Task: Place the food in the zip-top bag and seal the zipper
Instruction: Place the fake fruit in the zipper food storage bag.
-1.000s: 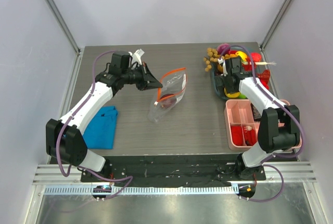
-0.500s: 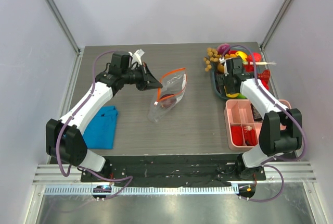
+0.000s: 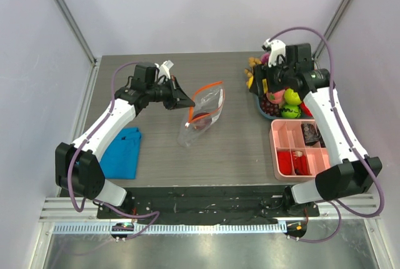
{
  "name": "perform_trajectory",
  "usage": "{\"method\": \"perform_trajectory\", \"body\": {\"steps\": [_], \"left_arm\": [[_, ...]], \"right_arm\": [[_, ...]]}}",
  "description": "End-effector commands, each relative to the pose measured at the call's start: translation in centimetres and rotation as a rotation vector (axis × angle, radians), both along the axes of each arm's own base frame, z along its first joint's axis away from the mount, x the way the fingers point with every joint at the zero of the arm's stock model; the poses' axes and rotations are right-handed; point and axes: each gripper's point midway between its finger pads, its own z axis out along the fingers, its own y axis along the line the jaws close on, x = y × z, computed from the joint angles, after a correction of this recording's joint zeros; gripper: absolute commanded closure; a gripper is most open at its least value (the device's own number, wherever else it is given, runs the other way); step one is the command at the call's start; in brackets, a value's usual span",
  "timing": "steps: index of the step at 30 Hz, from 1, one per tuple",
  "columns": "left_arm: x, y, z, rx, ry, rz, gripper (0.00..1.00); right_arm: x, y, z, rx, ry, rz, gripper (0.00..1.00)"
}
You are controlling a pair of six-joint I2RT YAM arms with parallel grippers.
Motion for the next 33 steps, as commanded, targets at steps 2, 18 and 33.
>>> {"method": "perform_trajectory", "body": {"steps": [2,18,33], "left_arm": [[-0.5,0.2,0.9,-0.013,-0.041,-0.014,1.00],[-0.6,0.1,1.1,-0.011,-0.054,-0.027,1.00],[-0.7,0.0,1.1,-0.011,-0.051,-0.035,1.00]], "right_arm": [[-2.1,7.9,10.3,0.275,-0.167,0.314,0.36],[-4.5,21.3,6.3,0.197,-0.132,0.628,0.34],[-3.0,15.7,7.5,0.163,-0.136,0.471,0.00]]}}
